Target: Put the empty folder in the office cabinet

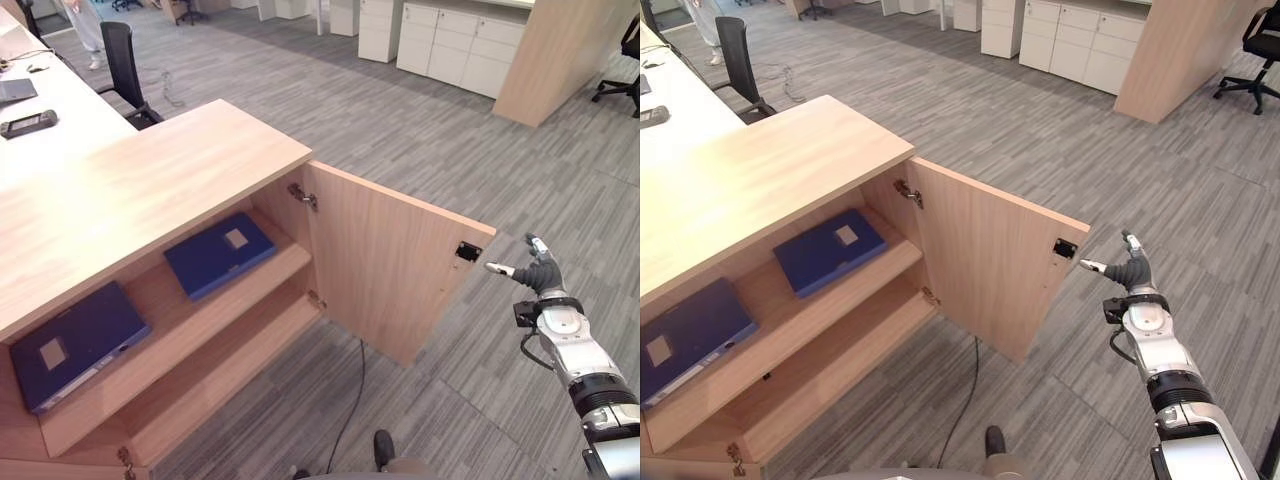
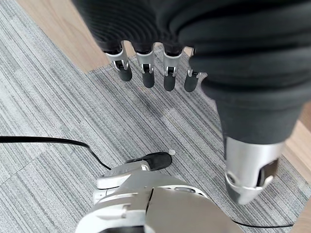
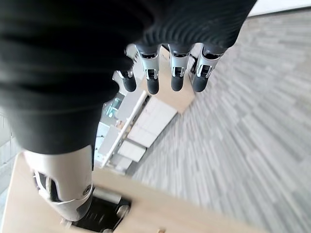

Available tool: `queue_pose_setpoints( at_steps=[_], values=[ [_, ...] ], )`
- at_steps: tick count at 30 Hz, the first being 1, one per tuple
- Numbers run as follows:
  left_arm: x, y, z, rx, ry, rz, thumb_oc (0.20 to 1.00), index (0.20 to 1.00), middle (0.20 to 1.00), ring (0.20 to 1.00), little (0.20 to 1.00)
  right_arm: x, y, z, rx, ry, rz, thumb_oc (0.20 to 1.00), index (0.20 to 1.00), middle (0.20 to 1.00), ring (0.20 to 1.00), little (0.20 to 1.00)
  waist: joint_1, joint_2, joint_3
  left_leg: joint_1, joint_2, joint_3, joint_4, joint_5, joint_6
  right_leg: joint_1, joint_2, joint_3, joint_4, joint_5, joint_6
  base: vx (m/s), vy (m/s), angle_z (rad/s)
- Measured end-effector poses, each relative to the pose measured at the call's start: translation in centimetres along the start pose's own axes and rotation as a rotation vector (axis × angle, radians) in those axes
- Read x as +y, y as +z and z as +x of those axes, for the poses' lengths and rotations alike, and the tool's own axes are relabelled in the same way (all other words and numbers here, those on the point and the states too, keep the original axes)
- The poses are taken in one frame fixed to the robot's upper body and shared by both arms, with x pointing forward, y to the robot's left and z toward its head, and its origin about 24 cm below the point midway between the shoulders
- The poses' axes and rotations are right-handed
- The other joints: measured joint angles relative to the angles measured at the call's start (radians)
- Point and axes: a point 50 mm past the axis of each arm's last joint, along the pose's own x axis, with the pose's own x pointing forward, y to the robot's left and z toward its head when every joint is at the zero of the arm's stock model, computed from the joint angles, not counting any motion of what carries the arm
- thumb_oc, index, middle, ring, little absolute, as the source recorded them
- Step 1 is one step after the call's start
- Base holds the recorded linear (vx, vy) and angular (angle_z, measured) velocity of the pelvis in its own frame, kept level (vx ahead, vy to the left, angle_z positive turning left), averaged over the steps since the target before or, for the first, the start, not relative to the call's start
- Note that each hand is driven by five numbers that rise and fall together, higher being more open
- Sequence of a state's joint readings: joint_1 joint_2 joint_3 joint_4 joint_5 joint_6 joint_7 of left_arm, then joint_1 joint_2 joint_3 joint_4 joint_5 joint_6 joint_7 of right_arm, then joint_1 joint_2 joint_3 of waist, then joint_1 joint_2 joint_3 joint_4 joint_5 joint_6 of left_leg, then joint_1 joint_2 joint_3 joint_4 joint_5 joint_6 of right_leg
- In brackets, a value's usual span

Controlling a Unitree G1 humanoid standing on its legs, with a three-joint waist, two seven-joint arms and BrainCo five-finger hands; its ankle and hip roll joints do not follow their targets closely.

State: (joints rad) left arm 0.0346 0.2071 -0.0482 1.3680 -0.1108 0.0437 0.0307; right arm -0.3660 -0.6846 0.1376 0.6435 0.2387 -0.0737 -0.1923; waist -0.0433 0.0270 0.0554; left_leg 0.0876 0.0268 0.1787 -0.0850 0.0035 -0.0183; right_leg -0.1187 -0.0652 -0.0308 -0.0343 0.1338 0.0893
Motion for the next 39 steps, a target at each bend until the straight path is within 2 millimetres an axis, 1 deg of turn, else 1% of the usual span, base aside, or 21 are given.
queue_pose_setpoints(
  at_steps=[3,6,7,9,11,17,20,23,24,25,26,27,29,30,31,32,34,35,36,37,39],
  values=[
    [0.0,0.4,0.0,-0.014,-0.002,-0.001,1.0,1.0,1.0,1.0,1.0,0.4,0.8,0.5,-0.012,0.027,0.053,1.0,1.0,1.0,1.0,1.0,0.002,0.001,0.013,0.001,0.0,-0.006,0.0,0.0,0.0,0.021,-0.001,-0.008,-0.035,0.016,-0.002,0.0,-0.014,0.08],
    [-0.1,0.4,0.0,-0.014,-0.003,-0.001,1.0,1.0,1.0,1.0,1.0,0.8,0.7,0.6,0.004,0.054,0.071,1.0,1.0,1.0,1.0,1.0,0.008,0.002,0.015,0.001,0.001,-0.013,-0.001,0.0,0.0,0.037,-0.001,-0.014,-0.058,0.024,-0.002,0.0,-0.016,0.04],
    [-0.1,0.4,0.0,-0.016,-0.007,0.006,1.0,1.0,1.0,1.0,1.0,1.9,0.7,0.6,0.009,0.093,0.096,1.0,1.0,1.0,1.0,1.0,0.009,0.0,0.018,0.002,0.002,-0.013,-0.001,0.0,-0.001,0.037,0.0,-0.014,-0.059,0.024,-0.002,0.0,0.0,0.0],
    [-0.2,0.4,0.0,-0.018,-0.008,0.007,1.0,1.0,1.0,1.0,1.0,2.7,0.6,0.6,0.023,0.123,0.119,1.0,1.0,1.0,1.0,1.0,0.016,0.0,0.019,0.002,0.002,-0.013,0.0,0.0,-0.001,0.037,0.0,-0.015,-0.059,0.025,-0.002,0.0,0.0,0.0],
    [-0.2,0.8,0.0,-0.033,-0.01,0.007,1.0,1.0,1.0,1.0,1.0,3.6,0.0,0.6,0.054,0.143,0.128,1.0,1.0,1.0,1.0,1.0,0.026,-0.003,0.021,0.002,0.002,-0.015,-0.001,0.001,-0.001,0.036,-0.001,-0.017,-0.059,0.025,-0.002,0.0,0.0,0.0],
    [-0.3,0.7,0.0,-0.032,-0.015,-0.013,1.0,1.0,1.0,1.0,1.0,4.8,-1.4,0.2,0.129,0.189,0.107,1.0,1.0,1.0,1.0,1.0,0.024,-0.005,0.022,0.004,0.003,-0.018,0.0,0.002,-0.003,0.043,0.0,-0.02,-0.059,0.025,-0.002,0.0,0.0,0.0],
    [-0.3,0.8,0.0,-0.033,-0.021,-0.014,1.0,1.0,1.0,1.0,1.0,5.9,-2.1,-0.2,0.173,0.209,0.151,1.0,1.0,1.0,1.0,1.0,0.023,-0.005,0.021,0.004,0.003,-0.018,0.0,0.002,-0.004,0.043,0.001,-0.021,-0.059,0.026,-0.003,0.0,0.0,0.0],
    [-0.5,0.8,0.0,-0.032,-0.028,-0.004,1.0,1.0,1.0,1.0,1.0,8.1,-3.3,-1.0,0.238,0.256,0.177,1.0,1.0,1.0,1.0,1.0,0.018,-0.005,0.021,0.004,0.005,-0.018,0.0,0.004,-0.006,0.043,0.002,-0.021,-0.059,0.03,-0.004,0.0,0.002,-0.02],
    [-0.7,0.8,0.0,-0.033,-0.03,0.001,1.0,1.0,1.0,1.0,1.0,9.4,-3.6,-1.6,0.257,0.276,0.205,1.0,1.0,1.0,1.0,1.0,0.016,-0.009,0.019,0.005,0.006,-0.016,0.0,0.005,-0.007,0.043,0.004,-0.02,-0.059,0.033,-0.008,-0.02,0.012,-0.04],
    [-0.8,0.7,0.0,-0.03,-0.032,-0.003,1.0,1.0,1.0,1.0,1.0,10.2,-3.9,-2.0,0.266,0.298,0.202,1.0,1.0,1.0,1.0,1.0,0.01,-0.011,0.018,0.006,0.008,-0.015,0.0,0.005,-0.008,0.043,0.006,-0.02,-0.059,0.033,-0.008,-0.01,0.011,-0.04],
    [-0.8,1.0,0.0,-0.038,-0.034,-0.003,1.0,1.0,1.0,1.0,1.0,10.9,-4.2,-2.6,0.274,0.339,0.176,1.0,1.0,1.0,1.0,1.0,0.006,-0.014,0.018,0.006,0.009,-0.015,0.0,0.006,-0.009,0.043,0.008,-0.02,-0.059,0.034,-0.008,0.0,0.0,0.0],
    [-0.8,0.8,0.0,-0.037,-0.034,-0.005,1.0,1.0,1.0,1.0,1.0,11.5,-4.3,-3.3,0.27,0.376,0.171,1.0,1.0,1.0,1.0,1.0,-0.002,-0.015,0.017,0.007,0.01,-0.015,-0.001,0.007,-0.01,0.043,0.009,-0.02,-0.059,0.035,-0.009,-0.02,0.019,-0.07],
    [-0.9,1.2,0.0,-0.047,-0.039,-0.005,1.0,1.0,1.0,1.0,1.0,13.4,-4.6,-5.3,0.263,0.505,0.153,1.0,1.0,1.0,1.0,1.0,-0.006,-0.015,0.017,0.011,0.013,-0.008,-0.003,0.007,-0.01,0.042,0.009,-0.02,-0.059,0.039,-0.009,-0.04,0.03,-0.15],
    [-0.9,1.2,0.0,-0.047,-0.039,-0.005,1.0,1.0,1.0,1.0,1.0,14.5,-4.1,-6.1,0.243,0.575,0.149,1.0,1.0,1.0,1.0,1.0,-0.005,-0.015,0.017,0.013,0.013,-0.006,-0.005,0.006,-0.01,0.039,0.008,-0.025,-0.059,0.04,-0.009,-0.03,0.024,-0.22],
    [-0.9,1.2,0.0,-0.047,-0.039,-0.005,1.0,1.0,1.0,1.0,1.0,15.3,-3.1,-6.4,0.205,0.627,0.158,1.0,1.0,1.0,1.0,1.0,-0.004,-0.015,0.017,0.012,0.013,-0.004,-0.007,0.006,-0.011,0.034,0.008,-0.03,-0.059,0.04,-0.009,-0.04,0.047,-0.31],
    [-0.8,1.0,0.0,-0.043,-0.034,-0.007,1.0,1.0,1.0,1.0,1.0,16.8,-2.0,-7.7,0.175,0.745,0.17,1.0,1.0,1.0,1.0,1.0,0.0,-0.019,0.015,0.007,0.014,-0.005,-0.013,0.003,-0.016,0.028,0.006,-0.037,-0.058,0.041,-0.007,-0.02,0.029,-0.24],
    [-0.9,1.1,0.0,-0.042,-0.032,-0.007,1.0,1.0,1.0,1.0,1.0,19.0,-1.2,-9.9,0.15,0.896,0.169,1.0,1.0,1.0,1.0,1.0,0.001,-0.028,0.009,0.005,0.014,-0.02,-0.014,0.003,-0.017,0.027,0.009,-0.041,-0.058,0.042,-0.008,-0.03,0.036,-0.11],
    [-1.0,1.2,0.0,-0.043,-0.032,-0.006,1.0,1.0,1.0,1.0,1.0,20.1,-0.6,-11.2,0.141,0.98,0.225,1.0,1.0,1.0,1.0,1.0,0.01,-0.032,0.006,0.004,0.016,-0.025,-0.013,0.004,-0.019,0.026,0.011,-0.042,-0.056,0.042,-0.008,-0.04,0.049,-0.02],
    [-1.0,1.6,0.0,-0.054,-0.032,-0.006,1.0,1.0,1.0,1.0,1.0,21.1,0.5,-11.9,0.124,1.029,0.291,1.0,1.0,1.0,1.0,1.0,0.017,-0.033,0.001,0.004,0.014,-0.026,-0.013,0.007,-0.023,0.022,0.011,-0.042,-0.053,0.043,-0.008,-0.04,0.05,-0.02],
    [-1.1,2.0,-0.1,-0.07,-0.032,-0.006,1.0,1.0,1.0,1.0,1.0,21.7,1.6,-12.6,0.089,1.07,0.312,1.0,1.0,1.0,1.0,1.0,0.027,-0.033,0.001,0.002,0.013,-0.025,-0.013,0.01,-0.027,0.017,0.01,-0.042,-0.053,0.048,-0.008,-0.03,0.035,0.01],
    [-1.1,2.0,-0.1,-0.07,-0.031,-0.007,1.0,1.0,1.0,1.0,1.0,22.4,5.0,-14.0,-0.03,1.178,0.446,1.0,1.0,1.0,1.0,1.0,0.049,-0.037,-0.004,0.0,0.01,-0.027,-0.01,0.019,-0.027,0.017,0.008,-0.043,-0.053,0.056,0.0,-0.04,0.038,0.03]
  ],
)
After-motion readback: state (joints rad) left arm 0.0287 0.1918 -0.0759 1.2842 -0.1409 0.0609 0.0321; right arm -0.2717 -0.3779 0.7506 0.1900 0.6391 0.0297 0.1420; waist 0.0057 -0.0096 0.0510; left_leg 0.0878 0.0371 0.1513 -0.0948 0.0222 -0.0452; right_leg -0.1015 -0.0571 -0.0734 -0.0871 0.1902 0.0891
